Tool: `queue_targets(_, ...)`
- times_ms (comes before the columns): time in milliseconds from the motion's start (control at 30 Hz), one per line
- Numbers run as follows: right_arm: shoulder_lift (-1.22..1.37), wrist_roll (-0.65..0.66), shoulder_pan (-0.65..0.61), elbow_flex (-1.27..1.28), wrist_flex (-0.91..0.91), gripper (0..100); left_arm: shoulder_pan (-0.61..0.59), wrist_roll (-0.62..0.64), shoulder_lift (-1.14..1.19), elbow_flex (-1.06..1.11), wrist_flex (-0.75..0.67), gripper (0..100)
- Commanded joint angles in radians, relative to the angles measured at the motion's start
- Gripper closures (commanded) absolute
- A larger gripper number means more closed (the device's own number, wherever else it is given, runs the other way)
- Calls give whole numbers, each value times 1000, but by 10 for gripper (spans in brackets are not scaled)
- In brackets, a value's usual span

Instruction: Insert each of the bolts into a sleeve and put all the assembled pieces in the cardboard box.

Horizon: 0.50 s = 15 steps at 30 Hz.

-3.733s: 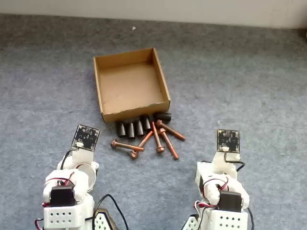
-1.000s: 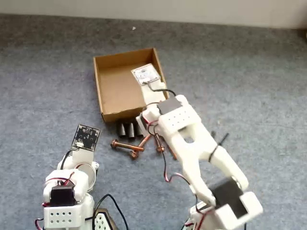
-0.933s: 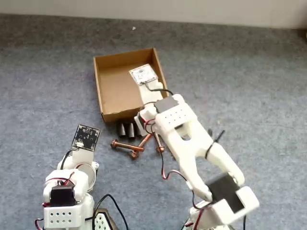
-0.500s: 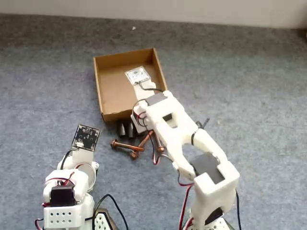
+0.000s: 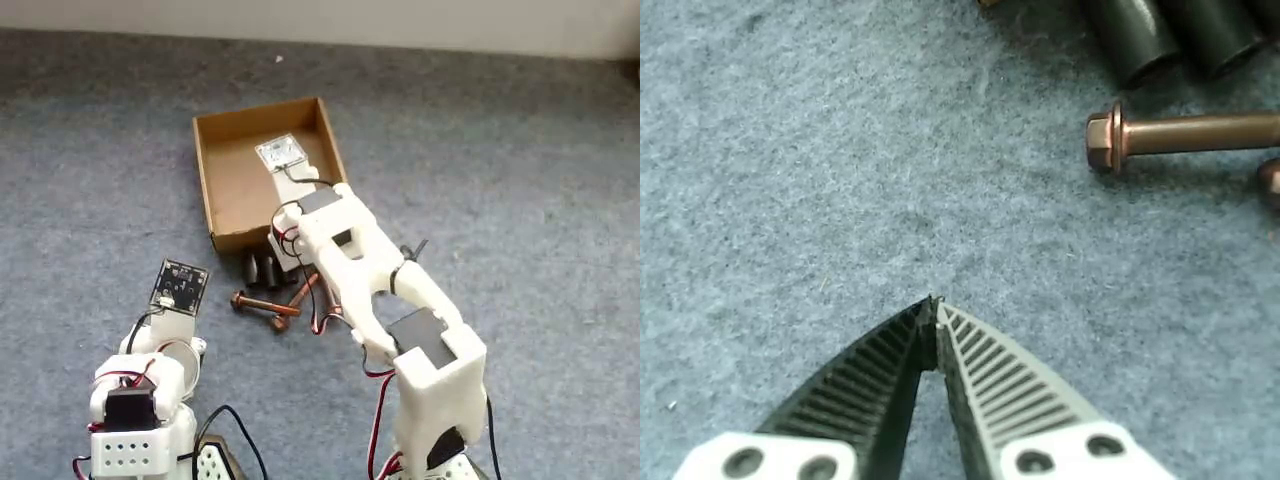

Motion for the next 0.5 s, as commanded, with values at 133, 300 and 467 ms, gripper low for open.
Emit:
queue_targets(133,4,32,-12,18,71,979,-15,-12,-5,19,5,970)
queue_targets(300,-27,32,-12,5,122,992,-15,-12,-5,19,5,970)
queue_targets(467,-173,34,-12,7,162,992,-15,-12,-5,19,5,970)
